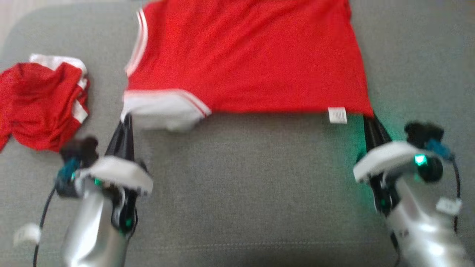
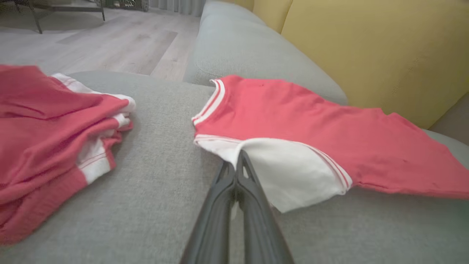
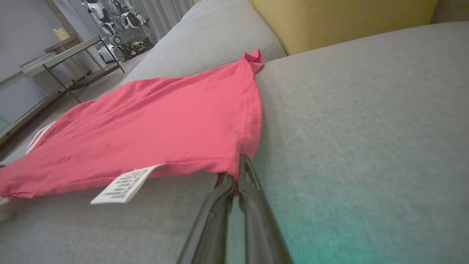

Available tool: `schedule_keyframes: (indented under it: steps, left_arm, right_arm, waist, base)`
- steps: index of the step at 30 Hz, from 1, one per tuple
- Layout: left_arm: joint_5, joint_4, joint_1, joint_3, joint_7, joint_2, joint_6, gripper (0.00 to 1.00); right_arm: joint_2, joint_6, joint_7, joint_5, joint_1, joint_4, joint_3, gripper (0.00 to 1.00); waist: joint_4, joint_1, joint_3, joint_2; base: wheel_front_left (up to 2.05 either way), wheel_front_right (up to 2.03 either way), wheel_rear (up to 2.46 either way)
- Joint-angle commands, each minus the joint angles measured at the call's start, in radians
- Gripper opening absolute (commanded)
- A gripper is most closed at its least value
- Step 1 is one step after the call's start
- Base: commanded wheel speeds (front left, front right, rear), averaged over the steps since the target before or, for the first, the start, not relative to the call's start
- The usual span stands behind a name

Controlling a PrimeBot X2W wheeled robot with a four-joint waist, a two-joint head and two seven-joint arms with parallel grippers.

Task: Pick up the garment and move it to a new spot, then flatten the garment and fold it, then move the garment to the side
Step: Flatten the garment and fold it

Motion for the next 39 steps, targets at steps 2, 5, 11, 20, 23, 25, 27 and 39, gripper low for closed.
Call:
schedule_keyframes:
  steps: [2,5,11,20,23,25,27,39]
  left_arm:
    - [0.014,-0.147,0.112,0.054,-0.005,0.024,0.012,0.00]
    - [0.021,-0.270,0.244,0.060,-0.005,0.027,0.032,0.00]
    - [0.022,-0.511,0.436,0.048,0.059,0.023,0.075,0.00]
    - [0.026,-0.828,0.656,0.028,0.184,0.015,0.155,0.00]
    - [0.030,-0.870,0.670,0.026,0.204,0.019,0.165,0.00]
    - [0.026,-0.875,0.655,0.027,0.218,0.028,0.161,0.00]
    - [0.019,-0.860,0.629,0.024,0.228,0.035,0.150,0.00]
    - [-0.097,-0.591,0.323,0.017,0.315,0.063,0.032,0.00]
  right_arm:
    - [-0.010,0.008,-0.014,-0.001,0.111,-0.114,-0.004,0.00]
    - [-0.025,0.008,-0.005,-0.014,0.229,-0.213,-0.039,0.00]
    - [-0.018,0.008,0.079,-0.060,0.420,-0.419,-0.145,0.00]
    - [0.062,0.008,0.318,-0.171,0.725,-0.843,-0.302,0.00]
    - [0.072,0.008,0.374,-0.190,0.763,-0.932,-0.323,0.00]
    - [0.077,0.008,0.418,-0.202,0.761,-0.974,-0.329,0.00]
    - [0.079,0.008,0.445,-0.211,0.744,-0.977,-0.328,0.00]
    - [0.033,0.008,0.542,-0.224,0.524,-0.833,-0.280,0.00]
  waist:
    - [0.009,0.0000,-0.066,-0.0001]
    - [0.011,0.0000,-0.097,-0.0001]
    - [0.017,0.0000,-0.129,-0.0001]
    - [0.029,0.0000,-0.148,-0.0001]
    - [0.024,0.0000,-0.141,-0.0001]
    - [0.015,0.0000,-0.128,-0.0001]
    - [0.010,0.0000,-0.115,-0.0001]
    - [-0.006,0.0000,-0.017,-0.0001]
  base:
    - [0.00,0.00,0.00]
    - [0.00,0.00,0.00]
    - [0.00,0.00,0.00]
    - [0.00,0.00,0.00]
    - [0.00,0.00,0.00]
    - [0.00,0.00,0.00]
    - [0.00,0.00,0.00]
    - [0.00,0.00,0.00]
